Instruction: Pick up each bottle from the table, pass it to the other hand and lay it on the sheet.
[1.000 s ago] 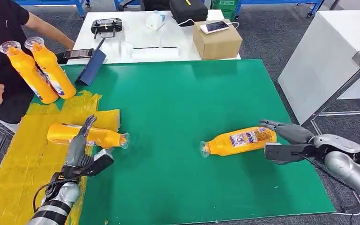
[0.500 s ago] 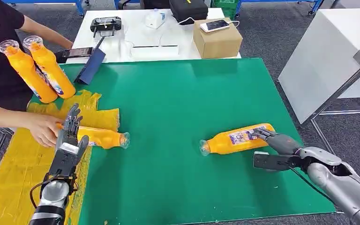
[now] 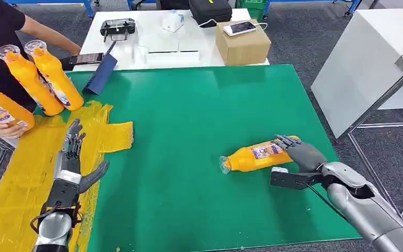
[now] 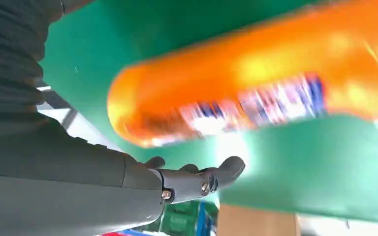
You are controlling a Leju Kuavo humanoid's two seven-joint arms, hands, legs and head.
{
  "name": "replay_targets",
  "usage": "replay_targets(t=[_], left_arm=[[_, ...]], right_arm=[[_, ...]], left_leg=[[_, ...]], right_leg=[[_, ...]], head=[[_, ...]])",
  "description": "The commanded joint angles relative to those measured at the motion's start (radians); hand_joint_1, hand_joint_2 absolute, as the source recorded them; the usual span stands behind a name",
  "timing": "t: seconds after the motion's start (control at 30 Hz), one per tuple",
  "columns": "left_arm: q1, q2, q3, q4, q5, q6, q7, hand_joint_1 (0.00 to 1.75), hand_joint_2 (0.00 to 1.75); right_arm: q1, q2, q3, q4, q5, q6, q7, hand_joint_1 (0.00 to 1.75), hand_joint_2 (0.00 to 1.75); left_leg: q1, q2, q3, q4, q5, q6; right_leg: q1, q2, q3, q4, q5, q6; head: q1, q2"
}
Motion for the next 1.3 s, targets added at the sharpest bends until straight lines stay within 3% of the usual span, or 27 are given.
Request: replay_targets(t=[0.03, 0.6, 0.8, 1.07, 1.3], left_arm=[[0.009, -0.021, 0.058, -0.003, -0.005, -0.016, 0.002, 0.0, 1.75], [-0.009, -0.019, 0.054, 0.016, -0.007, -0.02, 0.002, 0.0, 1.75], [-0.034, -0.009, 0.033, 0.046, -0.005, -0.019, 0.001, 0.0, 1.75], [-0.095, 0.002, -0.009, 0.111, 0.01, -0.033, -0.004, 0.0, 1.75], [-0.132, 0.01, -0.031, 0.159, 0.033, -0.03, -0.007, 0.0, 1.75]], right_arm=[[-0.004, -0.017, -0.109, -0.093, -0.016, 0.061, -0.003, 0.0, 1.75], [-0.04, -0.023, -0.08, -0.027, -0.011, 0.113, -0.007, 0.0, 1.75], [-0.101, -0.044, -0.022, 0.072, -0.042, 0.148, -0.008, 0.0, 1.75], [-0.222, 0.08, 0.055, 0.397, -0.008, 0.126, -0.038, 0.0, 1.75], [-0.233, 0.144, 0.18, 0.54, 0.025, 0.14, -0.069, 0.0, 1.75]], left_leg=[[0.002, -0.002, 0.002, 0.003, -0.003, -0.003], [0.001, -0.001, 0.001, 0.001, -0.002, -0.003], [0.001, -0.001, 0.0, 0.001, -0.001, -0.002], [0.003, 0.001, 0.003, 0.0, -0.001, -0.004], [0.002, 0.0, 0.002, -0.001, 0.0, -0.002]], right_leg=[[0.001, 0.006, 0.002, 0.002, -0.002, -0.005], [0.001, 0.005, 0.001, 0.0, 0.0, -0.004], [0.001, 0.004, 0.0, 0.0, 0.0, -0.003], [0.002, 0.008, 0.003, -0.002, 0.002, -0.005], [0.002, 0.004, 0.002, -0.002, 0.001, -0.002]], head=[[0.001, 0.0], [0.0, 0.0], [0.0, 0.0], [0.0, 0.0], [0.0, 0.0]])
